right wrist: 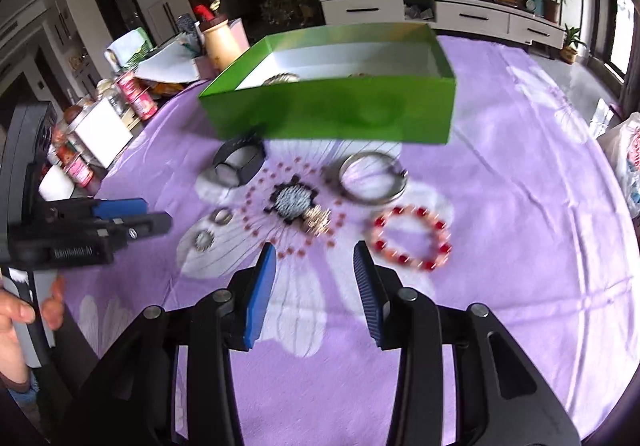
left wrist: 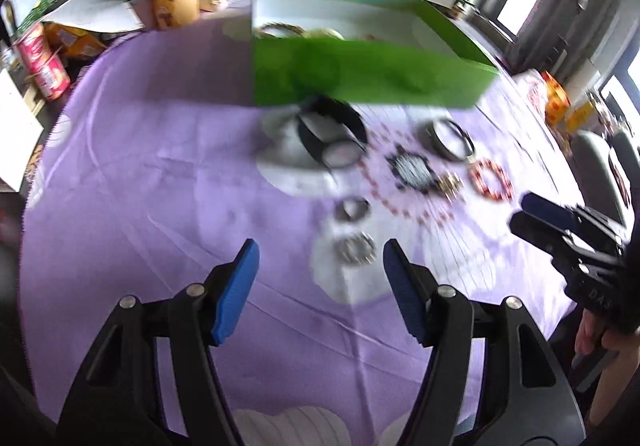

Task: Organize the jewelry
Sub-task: 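Move both tools back from the box to the remaining jewelry, then grasp the silver beaded ring with the left tool while the right tool grasps the gold brooch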

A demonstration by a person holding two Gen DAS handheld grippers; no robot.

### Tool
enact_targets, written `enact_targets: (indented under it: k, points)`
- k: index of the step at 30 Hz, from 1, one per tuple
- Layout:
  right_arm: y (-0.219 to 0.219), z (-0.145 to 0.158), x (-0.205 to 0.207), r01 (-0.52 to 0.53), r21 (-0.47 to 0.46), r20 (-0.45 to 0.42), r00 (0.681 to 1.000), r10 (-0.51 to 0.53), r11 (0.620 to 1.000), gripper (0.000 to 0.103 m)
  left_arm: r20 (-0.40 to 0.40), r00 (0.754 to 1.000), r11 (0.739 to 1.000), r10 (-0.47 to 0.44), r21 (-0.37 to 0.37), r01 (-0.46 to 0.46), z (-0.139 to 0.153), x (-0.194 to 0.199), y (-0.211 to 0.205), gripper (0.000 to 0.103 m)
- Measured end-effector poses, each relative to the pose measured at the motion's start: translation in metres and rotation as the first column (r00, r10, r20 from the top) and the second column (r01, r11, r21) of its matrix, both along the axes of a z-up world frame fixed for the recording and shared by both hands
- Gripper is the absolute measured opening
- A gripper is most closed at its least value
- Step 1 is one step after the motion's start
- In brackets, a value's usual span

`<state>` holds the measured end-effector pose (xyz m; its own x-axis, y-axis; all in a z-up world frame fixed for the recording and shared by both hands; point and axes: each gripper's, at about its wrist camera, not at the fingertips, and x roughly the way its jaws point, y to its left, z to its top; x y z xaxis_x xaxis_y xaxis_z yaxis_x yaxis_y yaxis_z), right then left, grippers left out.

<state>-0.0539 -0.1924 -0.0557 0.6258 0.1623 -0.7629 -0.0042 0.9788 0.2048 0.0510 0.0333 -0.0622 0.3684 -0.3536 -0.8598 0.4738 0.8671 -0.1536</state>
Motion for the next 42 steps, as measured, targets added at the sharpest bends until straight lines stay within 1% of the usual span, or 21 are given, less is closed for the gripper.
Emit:
enact_targets:
  k: [4,9,10,13,16,19,21,22,28,30,31,37,42]
  points:
    - [0.008,-0.011,0.001,-0.013,-0.009,-0.019,1.0,0.013,1.0,0.041,0.019,0.999,0.999,-0.03,0.018,0.03,-0.01,-0.013,-0.013,0.066]
    - [0.011,-0.018,0.011,-0.004,-0.02,-0.024,1.0,0.004,1.0,0.041,0.031,0.999,0.999,-0.041,0.015,0.04,-0.017,-0.014,-0.019,0.065]
    - [0.012,-0.019,0.012,-0.003,-0.023,-0.023,1.0,0.002,1.0,0.041,0.035,0.998,0.999,-0.043,0.014,0.043,-0.017,-0.014,-0.02,0.064]
    - [0.013,-0.021,0.017,-0.003,-0.037,-0.019,1.0,0.002,0.999,0.041,0.039,0.998,0.998,-0.053,0.019,0.052,-0.021,-0.01,-0.022,0.057]
    - [0.013,-0.023,0.02,-0.004,-0.037,-0.02,1.0,0.003,0.999,0.041,0.047,0.997,0.997,-0.066,0.03,0.065,-0.023,-0.007,-0.026,0.052]
    - [0.013,-0.025,0.024,-0.006,-0.031,-0.023,1.0,0.006,0.999,0.041,0.046,0.996,0.997,-0.078,0.025,0.077,-0.025,-0.007,-0.03,0.049]
    - [0.014,-0.027,0.026,-0.013,-0.036,-0.024,1.0,0.012,0.999,0.041,0.046,0.995,0.996,-0.086,0.025,0.085,-0.027,-0.007,-0.032,0.043]
    - [0.014,-0.027,0.027,-0.015,-0.037,-0.024,1.0,0.014,0.999,0.041,0.047,0.995,0.996,-0.087,0.027,0.086,-0.028,-0.007,-0.033,0.039]
    - [0.014,-0.03,0.035,-0.009,-0.034,-0.028,1.0,0.008,0.999,0.041,0.075,0.992,0.994,-0.102,0.045,0.099,-0.029,-0.008,-0.036,0.035]
    - [0.013,-0.032,0.039,-0.002,-0.032,-0.032,0.999,0.001,0.999,0.041,0.079,0.991,0.994,-0.106,0.048,0.103,-0.029,-0.008,-0.036,0.028]
    - [0.013,-0.032,0.041,-0.001,-0.029,-0.034,0.999,0.0,1.0,0.041,0.078,0.991,0.993,-0.109,0.048,0.106,-0.029,-0.007,-0.036,0.02]
    - [0.012,-0.035,0.051,0.012,-0.031,-0.035,0.999,-0.013,0.999,0.041,0.08,0.991,0.994,-0.11,0.032,0.108,-0.03,-0.007,-0.034,0.021]
    - [0.013,-0.036,0.058,0.028,-0.043,-0.032,0.999,-0.029,0.999,0.041,0.062,0.993,0.995,-0.102,0.005,0.102,-0.03,-0.005,-0.029,0.02]
